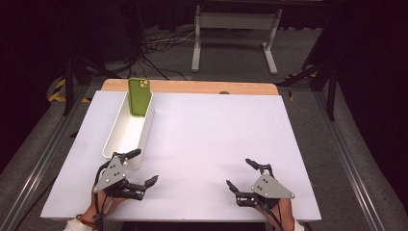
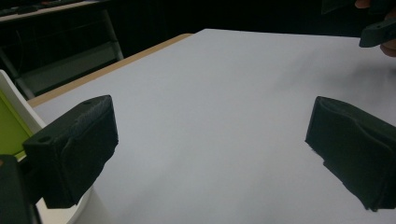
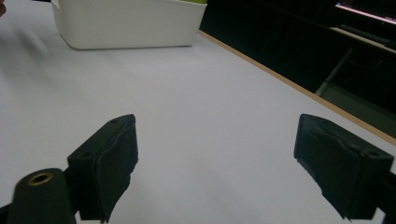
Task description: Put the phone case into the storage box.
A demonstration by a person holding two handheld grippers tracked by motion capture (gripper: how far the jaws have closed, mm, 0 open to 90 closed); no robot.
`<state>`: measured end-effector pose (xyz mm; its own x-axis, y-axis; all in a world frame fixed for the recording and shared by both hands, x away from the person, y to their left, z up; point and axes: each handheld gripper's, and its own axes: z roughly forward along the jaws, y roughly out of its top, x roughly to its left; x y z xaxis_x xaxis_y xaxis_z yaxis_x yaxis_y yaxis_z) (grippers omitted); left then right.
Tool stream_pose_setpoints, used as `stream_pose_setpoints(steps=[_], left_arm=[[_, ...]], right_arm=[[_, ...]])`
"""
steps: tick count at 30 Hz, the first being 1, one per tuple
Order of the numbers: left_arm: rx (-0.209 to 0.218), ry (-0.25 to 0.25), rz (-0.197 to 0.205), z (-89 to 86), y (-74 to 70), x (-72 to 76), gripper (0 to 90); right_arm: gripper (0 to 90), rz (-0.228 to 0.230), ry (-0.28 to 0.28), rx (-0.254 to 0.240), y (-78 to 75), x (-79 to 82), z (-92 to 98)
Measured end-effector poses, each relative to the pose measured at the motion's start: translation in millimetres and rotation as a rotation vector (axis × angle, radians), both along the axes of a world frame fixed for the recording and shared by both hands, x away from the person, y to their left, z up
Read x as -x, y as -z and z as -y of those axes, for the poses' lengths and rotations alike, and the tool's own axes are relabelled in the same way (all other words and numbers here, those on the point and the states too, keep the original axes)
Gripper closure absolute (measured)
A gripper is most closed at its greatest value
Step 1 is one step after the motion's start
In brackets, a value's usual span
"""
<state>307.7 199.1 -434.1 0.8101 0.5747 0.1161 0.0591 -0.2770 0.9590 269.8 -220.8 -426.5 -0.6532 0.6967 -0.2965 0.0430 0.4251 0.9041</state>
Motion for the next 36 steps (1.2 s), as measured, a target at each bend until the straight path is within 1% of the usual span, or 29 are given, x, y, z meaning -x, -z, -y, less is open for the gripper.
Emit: stream_pose_setpoints(steps=[1,3,4,11,14,15,20,21,27,29,32,33,36], left_arm=[[-0.001,-0.002,0.008,-1.2,-0.5,-0.1,2.9],[0.003,-0.004,0.004,-1.5,-0.6,0.3,2.9],[0.014,-0.003,0.000,-2.2,-0.4,0.6,3.0],[0.014,0.000,0.009,-3.7,-1.9,1.2,3.0],[0.014,-0.001,-0.001,-2.3,-1.1,0.5,3.0],[0.018,-0.002,0.003,-1.5,-0.8,0.1,3.0],[0.006,0.002,0.000,-0.4,-0.9,0.7,3.0],[0.003,0.001,0.005,-0.6,-1.2,0.6,3.0],[0.008,0.007,0.009,0.8,-1.6,-0.1,3.4],[0.003,0.005,0.009,1.3,-1.7,-0.4,3.3],[-0.005,0.002,0.009,2.3,-1.3,-0.6,4.0],[-0.009,-0.004,0.001,4.4,0.0,-1.0,3.9],[-0.015,-0.010,0.004,5.9,0.5,-0.4,3.9]], right_arm=[[14.3,0.003,0.000,0.001,-0.1,0.4,-1.0],[14.4,0.004,0.002,0.002,-0.2,0.7,-1.6],[14.3,0.004,0.002,0.005,-0.5,0.7,-2.6],[14.4,0.005,0.002,0.008,-0.7,1.1,-4.0],[14.5,0.001,0.001,0.006,-0.3,0.9,-3.5],[14.5,0.001,0.002,0.007,-0.3,0.9,-3.4],[14.5,0.003,-0.001,0.003,-0.6,1.3,-2.9],[14.5,0.003,-0.002,0.004,-0.6,1.3,-2.9],[14.7,0.007,0.002,0.006,-0.1,0.5,-1.1],[14.8,0.002,0.005,0.000,-0.3,-0.2,0.1],[15.1,0.001,0.008,0.011,1.1,-0.5,0.5],[15.1,0.000,0.012,0.014,2.0,-0.5,1.0],[15.1,-0.006,0.011,0.010,2.3,-1.0,2.6]])
